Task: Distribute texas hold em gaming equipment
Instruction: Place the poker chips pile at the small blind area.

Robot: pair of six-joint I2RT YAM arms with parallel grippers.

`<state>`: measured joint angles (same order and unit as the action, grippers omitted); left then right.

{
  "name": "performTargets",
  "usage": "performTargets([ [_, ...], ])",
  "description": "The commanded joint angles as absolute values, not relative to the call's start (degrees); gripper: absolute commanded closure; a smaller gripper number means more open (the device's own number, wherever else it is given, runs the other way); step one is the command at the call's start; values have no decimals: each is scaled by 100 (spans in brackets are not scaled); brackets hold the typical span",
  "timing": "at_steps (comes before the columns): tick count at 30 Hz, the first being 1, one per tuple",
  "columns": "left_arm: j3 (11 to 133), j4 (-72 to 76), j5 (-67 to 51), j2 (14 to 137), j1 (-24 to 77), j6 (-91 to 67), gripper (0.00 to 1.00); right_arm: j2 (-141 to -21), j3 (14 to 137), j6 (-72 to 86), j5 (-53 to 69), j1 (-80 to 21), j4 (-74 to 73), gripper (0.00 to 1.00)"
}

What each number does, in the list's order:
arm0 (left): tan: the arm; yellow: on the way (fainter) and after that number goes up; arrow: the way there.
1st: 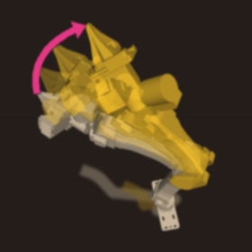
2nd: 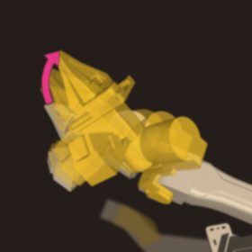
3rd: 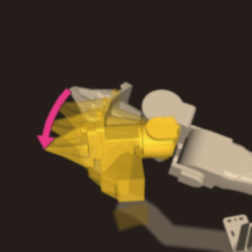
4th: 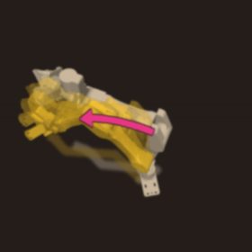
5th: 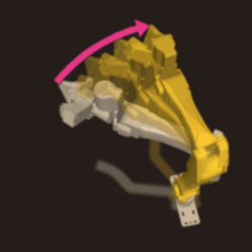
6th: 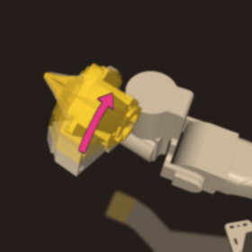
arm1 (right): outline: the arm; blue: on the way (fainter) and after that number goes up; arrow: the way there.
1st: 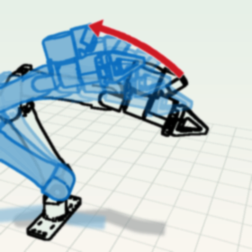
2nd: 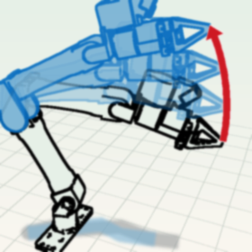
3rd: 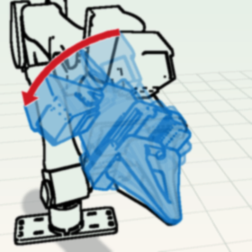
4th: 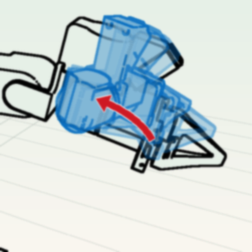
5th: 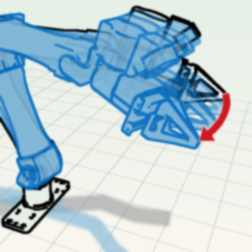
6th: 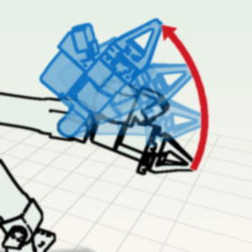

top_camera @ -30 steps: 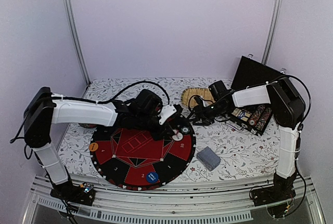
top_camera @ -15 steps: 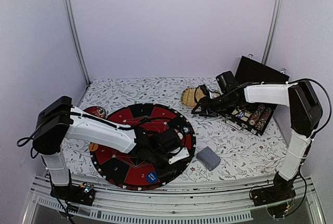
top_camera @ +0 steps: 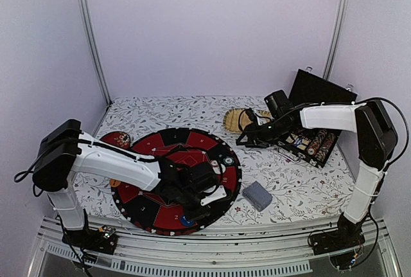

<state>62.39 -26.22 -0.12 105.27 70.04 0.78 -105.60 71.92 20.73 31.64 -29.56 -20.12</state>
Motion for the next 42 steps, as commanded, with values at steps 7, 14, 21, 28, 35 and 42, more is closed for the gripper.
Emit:
performTargets([
  [7,6187,-2926,453,9876,7062,-265,100,-10482,7299,1978,3184,-2988,-2083,47],
  [14,5469,-3743,181,9142,7040,-1693,100,-10487,7345,1969,3218,-2990,-2133,47],
  [21,4658,-4532,230,8247,7003,-3436,100,-10500,7431,1943,3250,-2998,-2196,47],
  [28,4144,-4278,262,8130,6948,-3915,100,-10508,7500,1849,3225,-3000,-2294,47],
  [35,3914,-4062,661,8081,6712,-3991,100,-10489,7552,1833,3026,-3051,-2372,47],
  [42,3799,-3763,429,8265,6699,-3936,100,-10546,7690,1794,2837,-3155,-2520,47],
])
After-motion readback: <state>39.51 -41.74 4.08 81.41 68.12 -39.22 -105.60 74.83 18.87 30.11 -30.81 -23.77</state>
